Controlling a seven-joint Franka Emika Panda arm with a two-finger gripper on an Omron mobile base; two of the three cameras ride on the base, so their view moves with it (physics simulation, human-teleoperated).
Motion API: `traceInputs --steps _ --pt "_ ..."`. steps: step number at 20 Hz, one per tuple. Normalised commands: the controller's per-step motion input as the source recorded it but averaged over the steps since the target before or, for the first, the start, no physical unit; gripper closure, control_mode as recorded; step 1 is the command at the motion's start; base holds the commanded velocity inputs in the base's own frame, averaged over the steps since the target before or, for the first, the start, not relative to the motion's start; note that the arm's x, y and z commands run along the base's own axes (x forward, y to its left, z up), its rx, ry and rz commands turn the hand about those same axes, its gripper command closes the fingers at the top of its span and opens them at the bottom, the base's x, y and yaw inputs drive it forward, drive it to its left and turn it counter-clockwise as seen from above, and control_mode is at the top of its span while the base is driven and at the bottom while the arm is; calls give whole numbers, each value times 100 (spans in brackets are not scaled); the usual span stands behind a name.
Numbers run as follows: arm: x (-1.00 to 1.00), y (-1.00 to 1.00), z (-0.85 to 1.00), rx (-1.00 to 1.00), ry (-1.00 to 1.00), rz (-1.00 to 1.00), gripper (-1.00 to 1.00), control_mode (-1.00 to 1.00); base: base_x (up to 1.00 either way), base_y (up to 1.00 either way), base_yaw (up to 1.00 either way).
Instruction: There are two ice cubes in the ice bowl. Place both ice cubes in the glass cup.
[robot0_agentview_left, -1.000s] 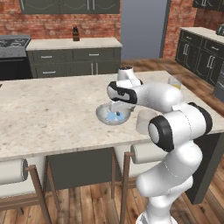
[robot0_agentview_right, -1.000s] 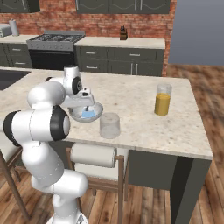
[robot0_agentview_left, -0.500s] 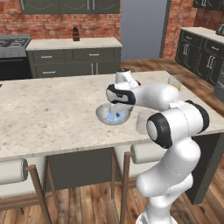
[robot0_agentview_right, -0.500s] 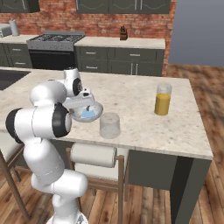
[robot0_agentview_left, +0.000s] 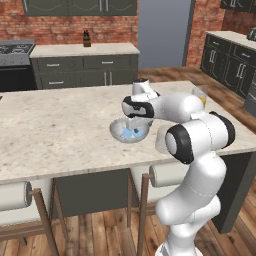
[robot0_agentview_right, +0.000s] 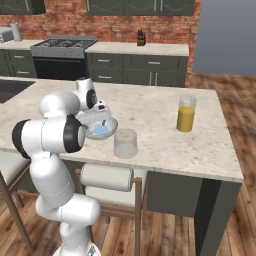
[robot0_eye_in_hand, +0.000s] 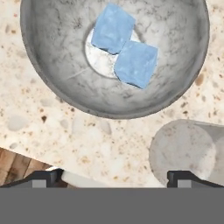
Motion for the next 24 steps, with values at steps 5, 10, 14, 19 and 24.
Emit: traceInputs --steps 5,10,14,19,24 --pt "0 -3 -23 -6 0 7 -100 -100 0 0 0" --pt "12 0 -21 -1 -2 3 -100 -100 0 0 0" --pt "22 0 -13 0 -5 1 -100 -100 0 0 0" --pt "32 0 -5 0 -4 0 -100 -100 0 0 0" --pt "24 0 -11 0 0 0 -100 -100 0 0 0"
